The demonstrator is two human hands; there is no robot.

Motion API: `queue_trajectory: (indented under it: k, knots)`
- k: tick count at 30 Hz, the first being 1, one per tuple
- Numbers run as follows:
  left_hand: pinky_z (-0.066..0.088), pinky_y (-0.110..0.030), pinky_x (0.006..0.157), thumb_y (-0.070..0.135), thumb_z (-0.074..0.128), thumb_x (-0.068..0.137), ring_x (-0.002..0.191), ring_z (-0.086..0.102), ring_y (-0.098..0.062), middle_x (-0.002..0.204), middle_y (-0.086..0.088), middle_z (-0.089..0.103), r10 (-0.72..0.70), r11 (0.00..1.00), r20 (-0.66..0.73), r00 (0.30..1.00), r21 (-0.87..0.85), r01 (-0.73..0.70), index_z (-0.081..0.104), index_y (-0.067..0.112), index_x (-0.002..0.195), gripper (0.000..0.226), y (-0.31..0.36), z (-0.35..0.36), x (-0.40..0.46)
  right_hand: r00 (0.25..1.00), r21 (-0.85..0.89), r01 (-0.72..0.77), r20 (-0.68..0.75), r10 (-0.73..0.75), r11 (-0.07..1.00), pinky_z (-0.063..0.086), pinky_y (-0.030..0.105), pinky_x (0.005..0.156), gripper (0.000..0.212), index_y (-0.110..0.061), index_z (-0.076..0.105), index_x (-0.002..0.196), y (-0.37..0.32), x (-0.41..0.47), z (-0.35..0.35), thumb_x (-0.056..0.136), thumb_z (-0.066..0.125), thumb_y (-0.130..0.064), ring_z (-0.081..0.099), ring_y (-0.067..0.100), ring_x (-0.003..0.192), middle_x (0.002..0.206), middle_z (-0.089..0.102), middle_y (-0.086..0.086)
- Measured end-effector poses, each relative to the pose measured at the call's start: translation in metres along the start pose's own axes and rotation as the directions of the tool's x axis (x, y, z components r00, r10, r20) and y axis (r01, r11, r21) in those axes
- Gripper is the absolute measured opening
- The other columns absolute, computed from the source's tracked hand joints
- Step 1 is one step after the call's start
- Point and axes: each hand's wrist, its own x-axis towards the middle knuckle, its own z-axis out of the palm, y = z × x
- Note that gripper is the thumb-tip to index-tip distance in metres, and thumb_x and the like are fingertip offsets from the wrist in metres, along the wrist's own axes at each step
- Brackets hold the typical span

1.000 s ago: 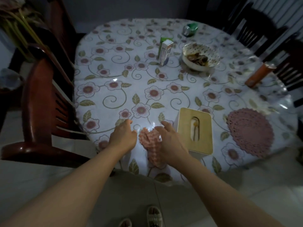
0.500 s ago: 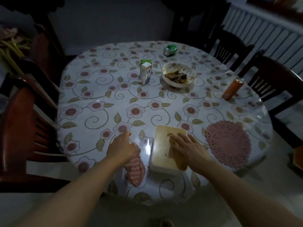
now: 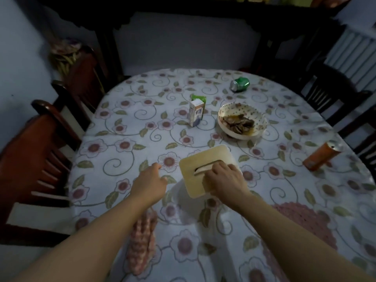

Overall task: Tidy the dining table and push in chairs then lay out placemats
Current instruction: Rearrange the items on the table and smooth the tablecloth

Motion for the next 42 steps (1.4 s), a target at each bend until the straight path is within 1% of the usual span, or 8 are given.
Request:
queue_trajectory:
  k: [7,16,20,27,31,35,39,42]
  knots:
    - [0.040,-0.037,0.100,0.027,0.049,0.093,0.124,0.047,-0.026,0.141,-0.005,0.047,0.033,0.999,-0.039,0.999,0.007,-0.033,0.039,0.015,0.137,0.046,0.013,-0.001,0.051,0.982,0.055,-0.191,0.025,0.189,0.980,0.037,0.035,0.095,0.047,-0.020,0.049,0.124,0.023,0.079,-0.005,0.084,0.063,-0.041,0.045,0.024,0.118,0.123,0.052,0.005]
    - [0.040,-0.035,0.097,0.029,0.051,0.093,0.123,0.048,-0.025,0.139,-0.006,0.048,0.039,0.999,0.019,0.999,0.023,-0.039,0.039,0.015,0.137,0.048,0.006,0.011,0.085,0.966,0.123,-0.257,0.053,0.253,0.958,0.037,0.038,0.095,0.051,-0.020,0.046,0.129,0.024,0.116,0.016,0.084,0.065,-0.038,0.041,0.028,0.121,0.128,0.049,0.008]
    - [0.040,-0.037,0.099,0.026,0.052,0.091,0.125,0.047,-0.028,0.141,-0.008,0.047,0.008,0.999,0.030,1.000,0.045,-0.009,0.037,0.013,0.138,0.050,0.001,0.011,0.079,0.985,0.198,-0.167,-0.015,0.173,0.966,0.032,0.038,0.103,0.068,-0.022,0.034,0.139,0.014,0.104,0.011,0.081,0.069,-0.028,0.034,0.027,0.129,0.140,0.035,0.006]
    - [0.039,-0.041,0.103,0.026,0.050,0.092,0.126,0.045,-0.029,0.144,-0.007,0.043,-0.081,0.996,-0.013,0.997,0.024,0.082,0.035,0.016,0.139,0.050,-0.005,0.009,0.038,0.992,0.283,0.014,-0.126,0.023,0.959,0.041,0.033,0.087,0.041,-0.016,0.049,0.121,-0.026,0.053,0.012,0.083,0.062,-0.016,0.043,0.025,0.112,0.129,0.039,0.007]
    - [0.040,-0.036,0.094,0.027,0.045,0.094,0.123,0.047,-0.029,0.140,-0.008,0.047,-0.170,0.985,-0.094,0.981,0.012,0.172,0.038,0.016,0.137,0.045,-0.022,0.012,-0.002,0.993,0.293,0.116,-0.069,-0.100,0.949,0.038,0.036,0.092,0.046,-0.013,0.045,0.129,-0.054,0.027,0.034,0.087,0.059,-0.020,0.039,0.029,0.121,0.136,0.037,0.011]
    - [0.038,-0.039,0.103,0.025,0.049,0.092,0.128,0.043,-0.028,0.145,-0.007,0.041,-0.278,0.960,-0.114,0.954,-0.055,0.273,0.034,0.015,0.141,0.052,-0.047,0.025,-0.041,0.966,0.342,0.250,-0.021,-0.259,0.906,0.038,0.036,0.093,0.040,-0.011,0.047,0.128,-0.092,0.005,0.053,0.089,0.053,-0.017,0.039,0.030,0.122,0.139,0.035,0.012]
    - [0.037,-0.035,0.100,0.030,0.050,0.093,0.128,0.044,-0.026,0.145,-0.006,0.042,-0.345,0.938,-0.145,0.927,-0.082,0.337,0.033,0.015,0.141,0.053,-0.068,0.035,-0.065,0.935,0.411,0.318,0.014,-0.354,0.854,0.041,0.041,0.092,0.044,-0.015,0.045,0.133,-0.131,-0.009,0.074,0.089,0.051,-0.015,0.041,0.032,0.119,0.137,0.038,0.012]
    - [0.038,-0.034,0.099,0.024,0.050,0.093,0.128,0.044,-0.026,0.145,-0.006,0.043,-0.366,0.930,-0.155,0.918,-0.101,0.354,0.034,0.016,0.141,0.051,-0.081,0.041,-0.073,0.904,0.472,0.332,0.087,-0.418,0.816,0.037,0.042,0.104,0.059,-0.021,0.027,0.147,-0.163,-0.013,0.099,0.092,0.049,-0.021,0.027,0.033,0.136,0.152,0.023,0.012]
